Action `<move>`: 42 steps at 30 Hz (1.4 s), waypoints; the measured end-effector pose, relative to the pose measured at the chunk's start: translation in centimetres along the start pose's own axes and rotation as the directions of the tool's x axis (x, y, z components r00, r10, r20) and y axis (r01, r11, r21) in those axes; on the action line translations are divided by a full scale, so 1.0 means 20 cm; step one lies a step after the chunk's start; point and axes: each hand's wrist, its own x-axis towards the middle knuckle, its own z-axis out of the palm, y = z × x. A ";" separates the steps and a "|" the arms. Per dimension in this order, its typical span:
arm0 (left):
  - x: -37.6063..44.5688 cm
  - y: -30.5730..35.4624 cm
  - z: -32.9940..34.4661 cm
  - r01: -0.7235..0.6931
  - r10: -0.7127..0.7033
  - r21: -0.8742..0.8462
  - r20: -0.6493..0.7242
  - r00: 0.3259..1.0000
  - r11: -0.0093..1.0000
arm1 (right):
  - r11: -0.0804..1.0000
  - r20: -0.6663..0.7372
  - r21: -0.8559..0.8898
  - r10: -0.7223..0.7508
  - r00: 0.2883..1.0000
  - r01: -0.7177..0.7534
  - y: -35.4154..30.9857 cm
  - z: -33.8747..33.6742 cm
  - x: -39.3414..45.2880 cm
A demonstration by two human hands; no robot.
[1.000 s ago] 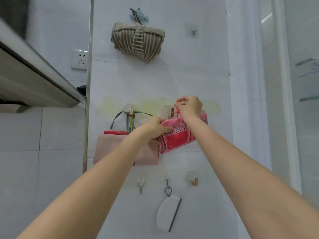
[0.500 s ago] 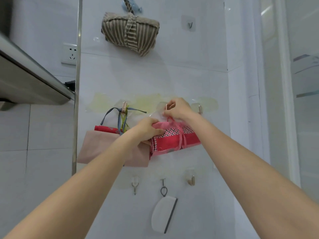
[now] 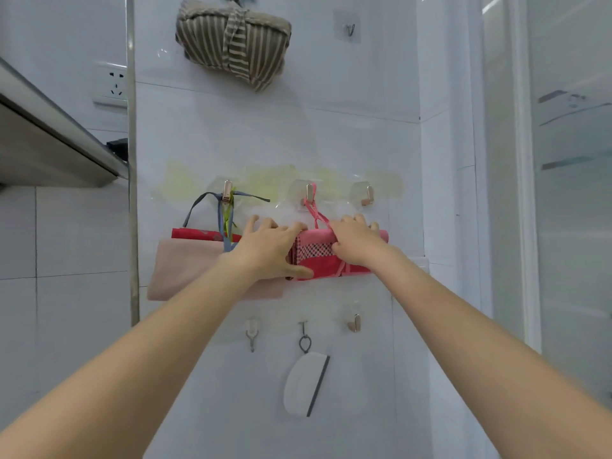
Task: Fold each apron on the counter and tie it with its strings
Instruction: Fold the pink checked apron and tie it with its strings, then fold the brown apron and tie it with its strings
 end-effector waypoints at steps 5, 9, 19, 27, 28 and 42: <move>-0.03 -0.09 0.09 0.140 -0.119 0.115 -0.169 0.978 0.984 | 0.984 -0.127 -0.167 0.032 0.991 -0.054 -0.08 0.07 -0.01; -0.03 -0.06 0.16 0.148 -0.087 0.106 -0.443 0.892 0.983 | 0.998 -0.220 0.001 0.062 0.974 -0.064 -0.17 0.14 -0.08; -0.82 -0.24 0.28 -0.151 0.019 -0.151 -0.644 0.765 0.977 | 0.923 -0.652 0.245 -0.069 0.755 0.296 -0.86 0.15 -0.54; -2.09 -0.77 0.65 0.139 -0.197 -0.268 -0.200 0.960 0.953 | 0.825 0.140 0.492 -0.392 0.909 0.280 -1.86 0.67 -1.27; -2.26 -0.83 0.69 0.189 -0.227 -0.279 -0.108 0.968 0.941 | 0.829 0.275 0.502 -0.424 0.863 0.247 -1.98 0.74 -1.37; -3.18 -1.14 1.09 0.453 -0.149 -0.183 0.783 0.604 0.873 | 0.933 0.952 0.249 -0.285 0.112 0.259 -2.52 1.49 -2.06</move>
